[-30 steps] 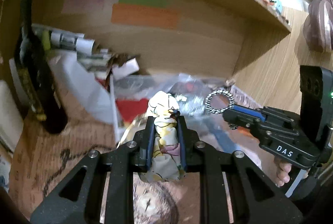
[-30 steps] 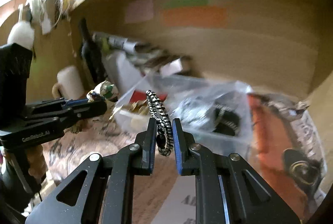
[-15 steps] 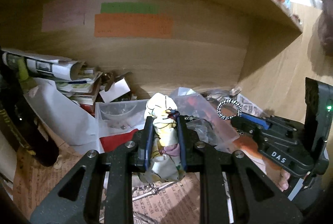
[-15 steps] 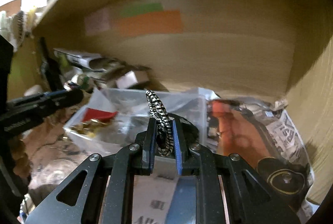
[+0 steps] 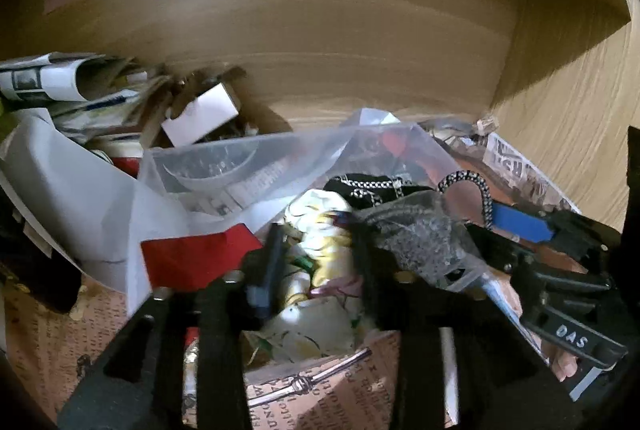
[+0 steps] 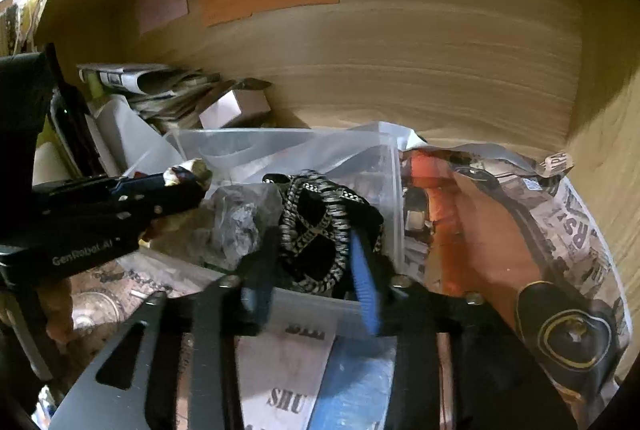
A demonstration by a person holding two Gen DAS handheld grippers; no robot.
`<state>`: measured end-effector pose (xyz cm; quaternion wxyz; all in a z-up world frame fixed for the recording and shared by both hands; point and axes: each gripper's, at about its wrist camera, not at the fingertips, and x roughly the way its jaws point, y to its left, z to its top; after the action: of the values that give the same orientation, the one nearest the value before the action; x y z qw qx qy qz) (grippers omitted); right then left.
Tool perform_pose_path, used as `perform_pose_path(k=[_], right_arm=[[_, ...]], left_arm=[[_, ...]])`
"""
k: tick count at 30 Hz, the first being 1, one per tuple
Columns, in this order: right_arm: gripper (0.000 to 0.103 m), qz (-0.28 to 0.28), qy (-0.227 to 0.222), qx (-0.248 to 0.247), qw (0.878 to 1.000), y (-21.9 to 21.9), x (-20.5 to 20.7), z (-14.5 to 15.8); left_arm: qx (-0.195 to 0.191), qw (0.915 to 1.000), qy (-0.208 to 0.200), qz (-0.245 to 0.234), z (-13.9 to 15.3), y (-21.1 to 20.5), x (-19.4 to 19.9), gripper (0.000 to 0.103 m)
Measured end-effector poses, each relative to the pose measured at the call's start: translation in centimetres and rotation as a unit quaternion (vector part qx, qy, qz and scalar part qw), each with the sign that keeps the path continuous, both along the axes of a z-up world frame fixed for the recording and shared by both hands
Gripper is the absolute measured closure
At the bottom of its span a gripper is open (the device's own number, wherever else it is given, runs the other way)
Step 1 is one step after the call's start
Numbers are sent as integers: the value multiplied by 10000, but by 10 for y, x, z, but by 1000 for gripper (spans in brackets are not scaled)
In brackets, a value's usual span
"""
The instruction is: Organize soft objects
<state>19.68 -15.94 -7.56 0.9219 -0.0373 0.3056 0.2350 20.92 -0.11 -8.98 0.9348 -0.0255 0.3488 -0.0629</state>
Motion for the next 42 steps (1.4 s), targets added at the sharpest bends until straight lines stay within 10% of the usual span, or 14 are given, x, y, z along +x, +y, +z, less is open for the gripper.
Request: perform_pose_path(k=[6, 21, 42], right_arm=[[42, -8, -183, -6, 9998, -3, -7, 8], [41, 87, -1354, 542, 9893, -23, -80, 84], [2, 145, -2104, 987, 9725, -21, -144, 118]], left_arm=[[11, 10000, -76, -48, 7, -3, -11, 51], [-164, 9871, -1591, 62, 94, -1, -114, 48], [-189, 9648, -2584, 452, 126, 9, -193, 2]])
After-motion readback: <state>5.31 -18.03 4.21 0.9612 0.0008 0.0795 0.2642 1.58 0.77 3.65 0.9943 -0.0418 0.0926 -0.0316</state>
